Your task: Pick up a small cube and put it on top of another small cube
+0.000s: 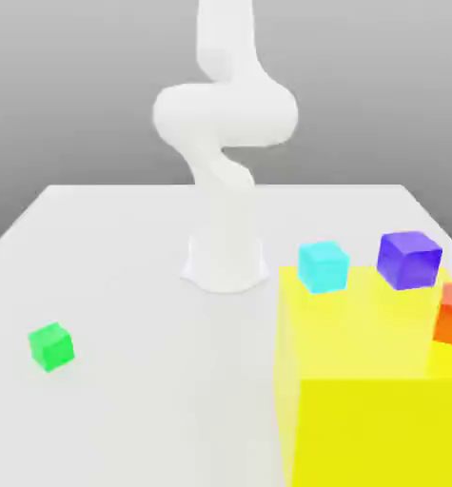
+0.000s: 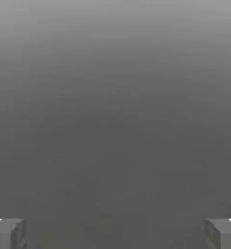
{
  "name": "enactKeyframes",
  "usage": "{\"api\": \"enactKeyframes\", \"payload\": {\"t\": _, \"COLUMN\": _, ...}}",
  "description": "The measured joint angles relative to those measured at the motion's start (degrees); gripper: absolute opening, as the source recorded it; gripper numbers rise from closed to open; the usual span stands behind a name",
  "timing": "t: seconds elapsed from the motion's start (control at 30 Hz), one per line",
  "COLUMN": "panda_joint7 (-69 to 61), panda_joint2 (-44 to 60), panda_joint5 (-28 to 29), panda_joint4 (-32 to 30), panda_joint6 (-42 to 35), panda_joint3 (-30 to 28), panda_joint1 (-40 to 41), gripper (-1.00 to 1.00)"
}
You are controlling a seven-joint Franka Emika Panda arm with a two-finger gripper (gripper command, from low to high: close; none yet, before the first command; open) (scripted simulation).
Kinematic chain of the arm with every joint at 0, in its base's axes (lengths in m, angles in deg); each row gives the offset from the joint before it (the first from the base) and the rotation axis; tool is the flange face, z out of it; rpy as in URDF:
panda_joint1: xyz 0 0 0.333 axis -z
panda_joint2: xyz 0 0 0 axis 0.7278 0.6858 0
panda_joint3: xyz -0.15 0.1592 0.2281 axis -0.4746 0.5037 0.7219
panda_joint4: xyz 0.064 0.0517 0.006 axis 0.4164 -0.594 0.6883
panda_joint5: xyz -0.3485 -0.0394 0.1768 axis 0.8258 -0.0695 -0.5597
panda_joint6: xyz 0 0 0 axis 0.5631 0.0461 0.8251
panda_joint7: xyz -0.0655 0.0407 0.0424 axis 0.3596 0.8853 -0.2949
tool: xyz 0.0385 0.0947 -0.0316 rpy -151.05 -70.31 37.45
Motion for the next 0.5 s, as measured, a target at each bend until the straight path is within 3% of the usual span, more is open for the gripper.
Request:
{"api": "enactKeyframes", "payload": {"t": 0.3, "panda_joint7": 1.85, "panda_joint2": 19.14, "panda_joint5": 4.12, "panda_joint4": -10.69, "panda_joint6": 12.01, "panda_joint3": -8.27, "panda_joint1": 10.70, "gripper": 0.00}}
{"api": "enactKeyframes", "payload": {"t": 0.5, "panda_joint7": 0.57, "panda_joint2": 31.54, "panda_joint5": 3.37, "panda_joint4": -17.65, "panda_joint6": 19.91, "panda_joint3": -15.17, "panda_joint1": 16.46, "gripper": 0.00}}
